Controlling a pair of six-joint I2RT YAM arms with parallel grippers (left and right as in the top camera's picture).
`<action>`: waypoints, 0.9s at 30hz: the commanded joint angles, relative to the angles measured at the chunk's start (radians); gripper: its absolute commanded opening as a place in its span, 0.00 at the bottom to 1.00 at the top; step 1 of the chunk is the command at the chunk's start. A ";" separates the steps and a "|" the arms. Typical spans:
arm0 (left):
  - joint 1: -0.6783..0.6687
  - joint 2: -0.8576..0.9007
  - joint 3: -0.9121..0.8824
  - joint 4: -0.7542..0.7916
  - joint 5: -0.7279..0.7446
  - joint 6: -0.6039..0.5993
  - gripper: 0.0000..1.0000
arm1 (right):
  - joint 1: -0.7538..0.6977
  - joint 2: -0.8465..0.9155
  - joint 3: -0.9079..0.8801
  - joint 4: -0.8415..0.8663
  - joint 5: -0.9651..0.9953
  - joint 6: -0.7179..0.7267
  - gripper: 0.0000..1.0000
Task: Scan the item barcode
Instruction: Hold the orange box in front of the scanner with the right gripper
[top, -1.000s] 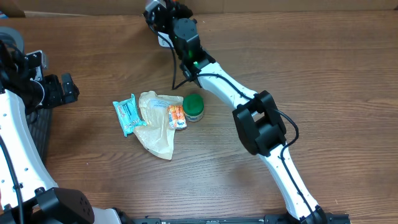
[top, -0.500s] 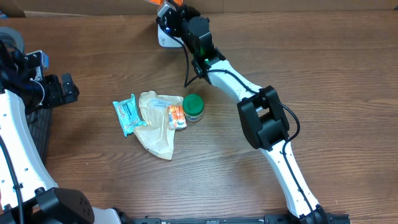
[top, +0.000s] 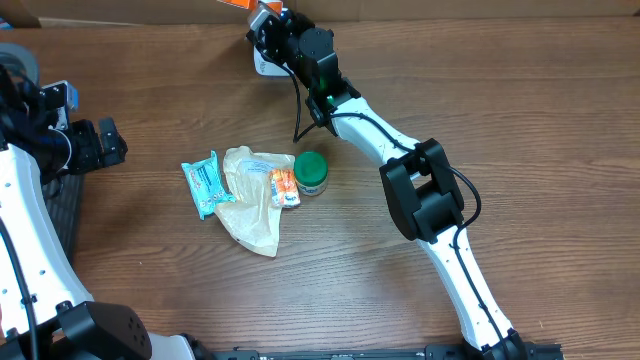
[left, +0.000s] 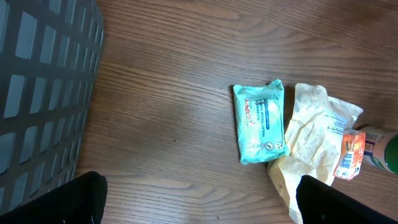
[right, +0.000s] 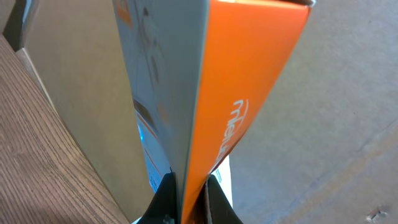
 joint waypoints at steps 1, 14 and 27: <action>-0.007 -0.005 -0.001 0.001 0.008 0.026 0.99 | -0.007 0.016 0.020 0.007 -0.004 0.010 0.04; -0.007 -0.005 -0.001 0.001 0.008 0.026 1.00 | -0.033 0.029 0.020 0.054 -0.100 -0.104 0.04; -0.008 -0.005 -0.001 0.002 0.008 0.026 0.99 | -0.034 0.029 0.020 0.187 -0.343 -0.268 0.04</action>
